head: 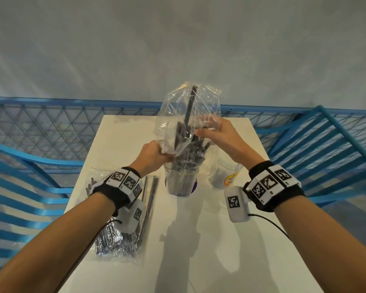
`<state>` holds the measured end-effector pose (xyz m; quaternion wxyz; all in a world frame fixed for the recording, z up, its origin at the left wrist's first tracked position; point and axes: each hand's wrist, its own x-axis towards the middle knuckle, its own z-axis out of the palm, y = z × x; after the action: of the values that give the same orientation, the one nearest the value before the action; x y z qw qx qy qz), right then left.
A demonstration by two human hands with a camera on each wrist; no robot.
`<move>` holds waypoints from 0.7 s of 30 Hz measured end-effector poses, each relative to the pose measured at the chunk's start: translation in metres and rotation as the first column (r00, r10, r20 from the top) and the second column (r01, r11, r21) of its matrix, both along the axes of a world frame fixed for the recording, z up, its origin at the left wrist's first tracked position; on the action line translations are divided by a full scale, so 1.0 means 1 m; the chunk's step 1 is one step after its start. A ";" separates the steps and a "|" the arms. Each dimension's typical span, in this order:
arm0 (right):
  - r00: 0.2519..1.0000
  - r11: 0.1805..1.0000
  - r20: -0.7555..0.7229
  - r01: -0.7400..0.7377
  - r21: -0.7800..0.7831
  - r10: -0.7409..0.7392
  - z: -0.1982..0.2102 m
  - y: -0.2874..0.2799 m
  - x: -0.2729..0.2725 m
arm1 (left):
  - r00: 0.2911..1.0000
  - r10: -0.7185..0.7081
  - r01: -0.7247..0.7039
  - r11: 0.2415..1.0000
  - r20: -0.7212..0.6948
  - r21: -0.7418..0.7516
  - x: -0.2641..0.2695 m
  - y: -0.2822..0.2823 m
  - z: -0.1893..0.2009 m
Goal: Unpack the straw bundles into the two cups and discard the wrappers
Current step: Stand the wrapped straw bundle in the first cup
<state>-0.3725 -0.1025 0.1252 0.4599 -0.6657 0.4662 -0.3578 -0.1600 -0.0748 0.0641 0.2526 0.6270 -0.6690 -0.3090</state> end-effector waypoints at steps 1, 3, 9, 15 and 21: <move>1.000 1.000 -0.006 0.001 -0.002 -0.001 0.001 0.000 0.000 | 1.000 -0.013 0.013 1.000 0.024 -0.005 -0.001 0.002 0.001; 0.999 1.000 -0.037 0.005 -0.006 -0.005 0.002 0.001 0.001 | 0.988 -0.089 0.090 0.996 0.128 -0.004 -0.003 0.005 0.007; 0.999 0.988 -0.024 0.031 -0.152 -0.035 0.022 0.005 0.000 | 0.971 -0.171 0.159 0.984 0.167 0.082 0.013 -0.001 0.026; 0.996 0.890 -0.060 -0.090 -0.447 0.071 0.070 0.009 0.023 | 0.973 -0.220 0.217 0.974 0.061 0.059 0.007 0.003 0.024; 0.878 0.899 -0.467 -0.282 -0.334 0.102 0.038 0.003 0.034 | 0.998 -0.068 0.067 0.997 -0.018 -0.039 0.010 0.000 0.038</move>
<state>-0.3390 -0.0998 0.1632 0.2341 -0.8510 0.4063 -0.2364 -0.1499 -0.0744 0.1024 0.2606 0.5959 -0.6931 -0.3107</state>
